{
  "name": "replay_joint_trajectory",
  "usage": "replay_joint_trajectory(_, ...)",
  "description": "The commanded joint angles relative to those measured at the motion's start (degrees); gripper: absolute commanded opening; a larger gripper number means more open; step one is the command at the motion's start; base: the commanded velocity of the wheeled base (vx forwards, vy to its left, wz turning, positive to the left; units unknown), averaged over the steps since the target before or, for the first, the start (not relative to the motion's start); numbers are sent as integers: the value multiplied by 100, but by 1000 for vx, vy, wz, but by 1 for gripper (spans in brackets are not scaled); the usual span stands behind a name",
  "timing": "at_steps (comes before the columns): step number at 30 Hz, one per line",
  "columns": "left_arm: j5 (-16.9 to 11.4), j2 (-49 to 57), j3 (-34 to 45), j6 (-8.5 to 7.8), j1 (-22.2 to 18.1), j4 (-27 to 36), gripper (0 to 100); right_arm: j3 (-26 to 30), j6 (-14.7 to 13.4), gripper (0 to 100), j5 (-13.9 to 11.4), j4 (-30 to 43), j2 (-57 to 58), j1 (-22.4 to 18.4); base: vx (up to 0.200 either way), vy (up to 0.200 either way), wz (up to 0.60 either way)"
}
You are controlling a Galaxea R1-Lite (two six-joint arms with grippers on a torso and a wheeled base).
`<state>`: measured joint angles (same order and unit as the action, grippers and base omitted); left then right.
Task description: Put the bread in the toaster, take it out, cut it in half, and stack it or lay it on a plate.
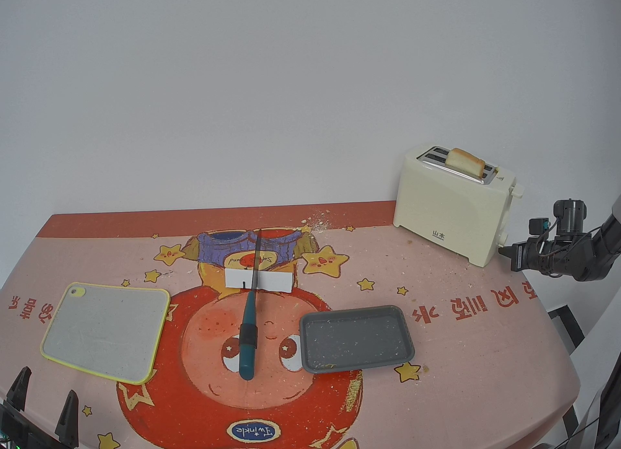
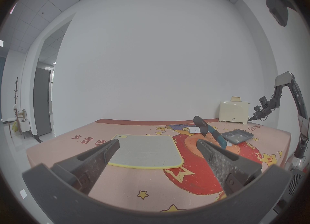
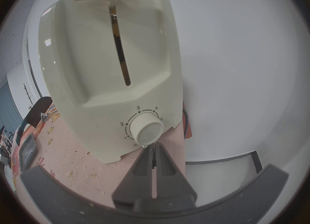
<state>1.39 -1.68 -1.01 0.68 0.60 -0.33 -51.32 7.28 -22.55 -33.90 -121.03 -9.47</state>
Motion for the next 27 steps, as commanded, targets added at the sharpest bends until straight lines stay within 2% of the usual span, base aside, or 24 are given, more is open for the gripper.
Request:
replay_joint_trajectory(1,2,1,101,2,2,-2,100,-18,2,0,-4,-11,27,7,0,0,0)
replay_joint_trajectory(27,10,1,101,2,2,-2,100,26,11,0,-4,24,255,51,0,0,0)
